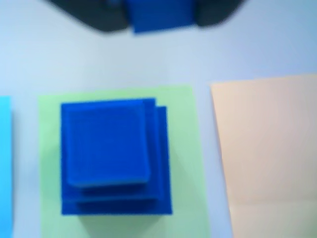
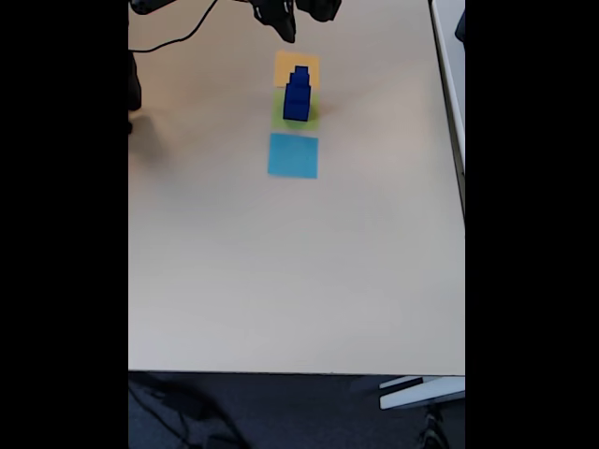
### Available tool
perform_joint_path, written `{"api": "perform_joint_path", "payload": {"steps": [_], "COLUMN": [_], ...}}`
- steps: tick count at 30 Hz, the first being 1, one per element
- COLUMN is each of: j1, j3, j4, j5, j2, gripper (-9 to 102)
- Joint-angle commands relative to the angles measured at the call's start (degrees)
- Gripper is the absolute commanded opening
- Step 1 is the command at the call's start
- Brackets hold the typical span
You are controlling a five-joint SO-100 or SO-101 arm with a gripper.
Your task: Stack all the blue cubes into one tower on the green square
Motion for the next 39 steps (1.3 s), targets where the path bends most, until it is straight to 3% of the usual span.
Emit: {"api": "perform_joint_path", "payload": {"steps": [1,39], "j1": [0.62,3.25], "j3": [-5.1,-9.05], "j4": [-1.23,-2.37], "j5": [-0.53,-3.25], "j2": [-0.79,-9.84], "gripper": [0,0]}}
